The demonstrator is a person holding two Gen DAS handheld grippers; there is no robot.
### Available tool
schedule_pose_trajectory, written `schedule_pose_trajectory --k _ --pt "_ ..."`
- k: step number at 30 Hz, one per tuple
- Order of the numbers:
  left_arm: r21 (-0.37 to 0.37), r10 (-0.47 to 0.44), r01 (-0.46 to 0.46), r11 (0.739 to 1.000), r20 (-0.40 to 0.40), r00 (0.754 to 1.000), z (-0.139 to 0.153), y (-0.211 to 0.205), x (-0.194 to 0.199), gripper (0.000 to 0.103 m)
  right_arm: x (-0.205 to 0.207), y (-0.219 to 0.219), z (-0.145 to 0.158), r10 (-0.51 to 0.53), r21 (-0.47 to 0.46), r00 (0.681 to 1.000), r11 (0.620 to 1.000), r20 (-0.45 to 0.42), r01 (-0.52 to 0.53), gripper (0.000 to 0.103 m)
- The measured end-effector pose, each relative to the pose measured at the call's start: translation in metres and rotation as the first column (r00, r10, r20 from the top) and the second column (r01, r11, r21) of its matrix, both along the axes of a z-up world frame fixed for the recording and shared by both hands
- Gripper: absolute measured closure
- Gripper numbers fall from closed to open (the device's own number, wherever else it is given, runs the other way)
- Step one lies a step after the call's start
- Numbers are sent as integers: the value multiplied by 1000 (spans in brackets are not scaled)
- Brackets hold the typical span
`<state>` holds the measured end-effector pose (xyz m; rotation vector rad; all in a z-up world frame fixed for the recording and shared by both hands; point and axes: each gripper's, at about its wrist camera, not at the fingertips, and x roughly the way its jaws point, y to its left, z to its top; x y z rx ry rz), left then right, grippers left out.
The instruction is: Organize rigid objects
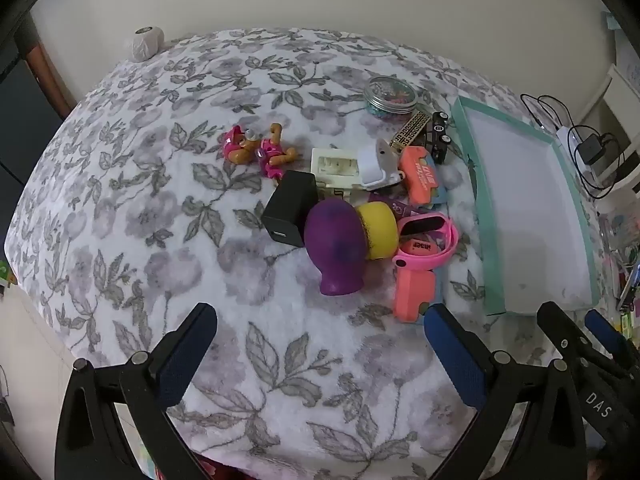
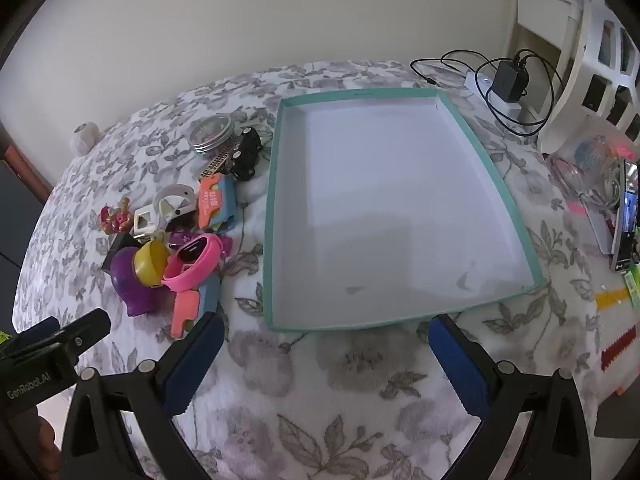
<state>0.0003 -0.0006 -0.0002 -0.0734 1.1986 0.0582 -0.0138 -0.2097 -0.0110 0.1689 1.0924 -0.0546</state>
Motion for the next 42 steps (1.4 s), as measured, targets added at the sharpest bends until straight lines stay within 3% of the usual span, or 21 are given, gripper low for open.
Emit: schedule_pose_trajectory --k 42 --pt "3 37 -37 999 -18 999 -5 3 3 0 1 0 -4 0 -23 1000 1000 -9 0 0"
